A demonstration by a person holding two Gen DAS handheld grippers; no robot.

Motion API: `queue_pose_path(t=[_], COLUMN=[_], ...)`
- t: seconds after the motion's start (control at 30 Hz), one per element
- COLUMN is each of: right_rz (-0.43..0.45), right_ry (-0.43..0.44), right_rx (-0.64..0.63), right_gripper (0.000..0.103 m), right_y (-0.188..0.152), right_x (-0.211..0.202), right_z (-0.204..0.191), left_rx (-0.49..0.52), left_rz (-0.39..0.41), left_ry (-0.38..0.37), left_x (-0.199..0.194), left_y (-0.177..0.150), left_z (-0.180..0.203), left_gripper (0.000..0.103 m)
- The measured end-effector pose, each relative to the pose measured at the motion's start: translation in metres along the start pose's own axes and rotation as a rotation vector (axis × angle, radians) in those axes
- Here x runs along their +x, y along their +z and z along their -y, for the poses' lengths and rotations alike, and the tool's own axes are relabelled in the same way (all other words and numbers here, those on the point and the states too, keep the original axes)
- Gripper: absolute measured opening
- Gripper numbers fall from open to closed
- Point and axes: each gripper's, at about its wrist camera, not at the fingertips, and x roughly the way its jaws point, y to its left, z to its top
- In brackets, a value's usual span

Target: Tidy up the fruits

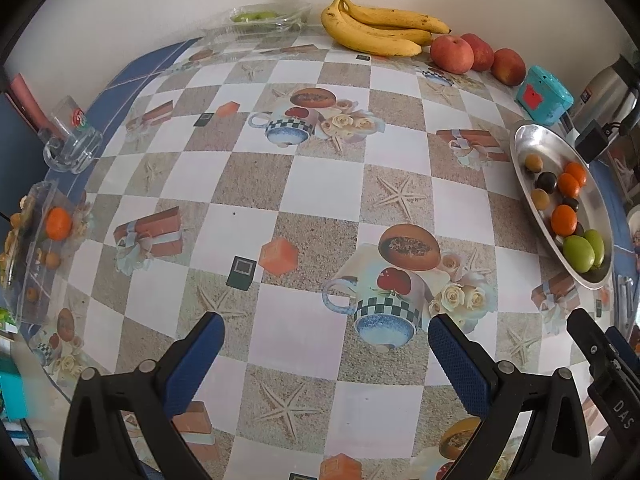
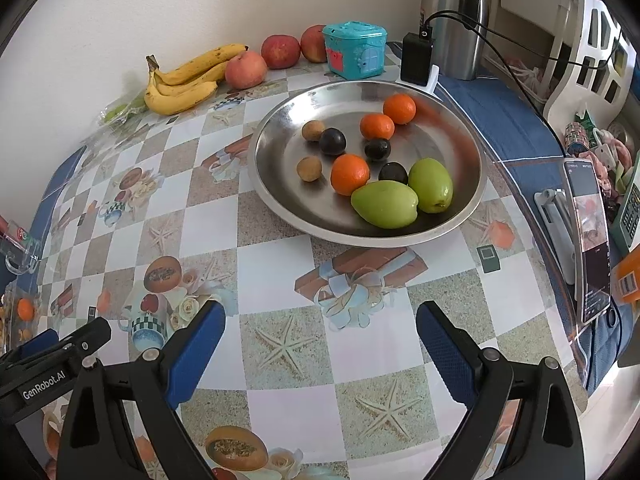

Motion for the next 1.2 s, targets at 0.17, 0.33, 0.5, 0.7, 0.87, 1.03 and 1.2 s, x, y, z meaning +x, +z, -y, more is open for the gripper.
queue_pose_path(t=[0.17, 0.33, 0.5, 0.7, 0.87, 1.03, 1.2], right_rz=[-0.001, 0.000, 0.001, 0.002, 0.005, 0.005, 0.005], right_ry=[-0.001, -0.006, -0.011, -0.012, -0.012, -0.008, -0.008], right_rx=[-0.001, -0.010, -0.011, -0.012, -0.008, -0.007, -0.006], right_gripper=[0.097, 0.097, 0.097, 0.097, 0.097, 0.097, 0.097], right_y=[0.0006, 0.0011, 0.0012, 0.0014, 0.0018, 0.0023, 0.0022], right_x=[0.0004, 0.0009, 0.0014, 0.0013, 0.0007, 0.0005, 0.0008], right_z=[-0.0004, -0.0020, -0.0027, -0.0027, -0.0020, -0.0008, -0.0008], left_rx=[-0.012, -0.015, -0.016, -0.016, -0.016, -0.015, -0.005], left_rz=[-0.005, -0.004, -0.010, -0.013, -0.013, -0.012, 0.032], left_ry=[-0.011, -0.016, -0.017, -0.012, -0.008, -0.006, -0.002], left_x=[-0.0004, -0.0011, -0.0005, -0.0003, 0.0007, 0.0006, -0.0068], left_y=[0.0005, 0.0013, 0.0010, 0.0003, 0.0003, -0.0003, -0.0009], left_z=[-0.0028, -0.0042, -0.0041, -0.0033, -0.0040, -0.0045, -0.0052], left_gripper=[0.103, 0.103, 0.103, 0.103, 0.103, 0.103, 0.102])
